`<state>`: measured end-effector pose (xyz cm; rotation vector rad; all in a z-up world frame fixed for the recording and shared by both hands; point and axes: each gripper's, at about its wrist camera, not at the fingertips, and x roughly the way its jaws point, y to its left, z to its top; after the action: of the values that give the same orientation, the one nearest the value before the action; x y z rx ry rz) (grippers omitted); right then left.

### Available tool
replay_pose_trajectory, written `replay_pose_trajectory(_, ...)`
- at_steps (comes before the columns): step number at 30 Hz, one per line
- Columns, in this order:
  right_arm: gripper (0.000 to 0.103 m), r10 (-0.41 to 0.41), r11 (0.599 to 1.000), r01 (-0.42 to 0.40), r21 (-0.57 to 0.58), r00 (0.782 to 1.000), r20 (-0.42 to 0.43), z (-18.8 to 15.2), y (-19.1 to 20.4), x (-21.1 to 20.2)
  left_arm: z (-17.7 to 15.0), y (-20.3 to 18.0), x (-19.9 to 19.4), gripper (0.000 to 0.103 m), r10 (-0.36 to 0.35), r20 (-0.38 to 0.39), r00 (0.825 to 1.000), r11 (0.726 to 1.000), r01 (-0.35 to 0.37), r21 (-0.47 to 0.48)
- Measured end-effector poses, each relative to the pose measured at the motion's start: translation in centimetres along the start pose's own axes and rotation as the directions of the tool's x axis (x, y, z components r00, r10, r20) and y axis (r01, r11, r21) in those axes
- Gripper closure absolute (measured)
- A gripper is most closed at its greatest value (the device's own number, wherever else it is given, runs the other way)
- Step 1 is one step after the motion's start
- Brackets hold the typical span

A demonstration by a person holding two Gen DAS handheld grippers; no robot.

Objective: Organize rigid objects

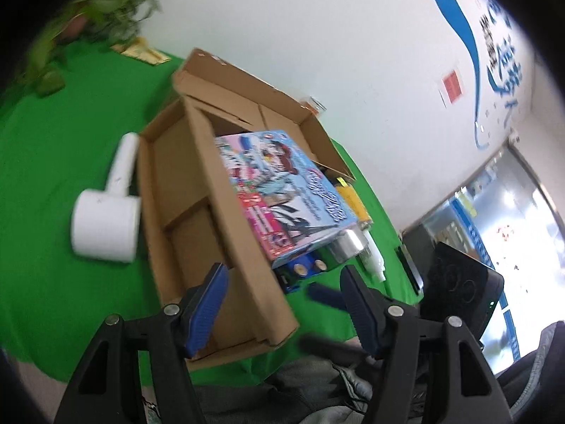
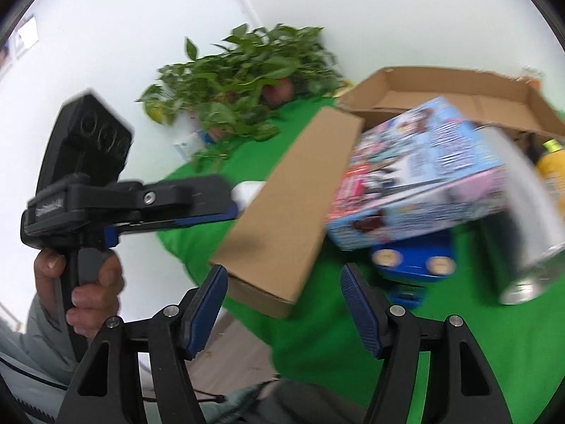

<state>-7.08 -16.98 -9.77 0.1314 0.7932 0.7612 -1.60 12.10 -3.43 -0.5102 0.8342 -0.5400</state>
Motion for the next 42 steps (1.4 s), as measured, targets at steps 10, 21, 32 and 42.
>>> replay_pose_trajectory(10,0.043,-0.04,0.992,0.039,-0.118,0.999,-0.007,3.2,3.7,-1.8,-2.0,6.6,-1.0,0.05,0.081,0.034,0.996,0.966,-0.071,-0.247)
replay_pose_trajectory(21,0.045,-0.038,0.99,0.027,-0.139,0.996,-0.077,3.6,5.3,0.4,0.4,1.1,0.7,0.056,-0.068,0.043,0.997,0.997,0.07,-0.036)
replay_pose_trajectory(32,0.074,-0.033,0.998,0.025,-0.062,0.992,-0.12,2.8,3.7,1.6,-1.3,3.5,-2.5,0.056,0.082,0.088,0.993,0.995,-0.076,-0.07)
replay_pose_trajectory(42,0.058,-0.111,0.99,0.096,-0.102,0.982,-0.151,5.1,5.9,5.2,-2.2,8.4,1.2,0.081,0.18,-0.022,0.984,0.954,-0.179,-0.241)
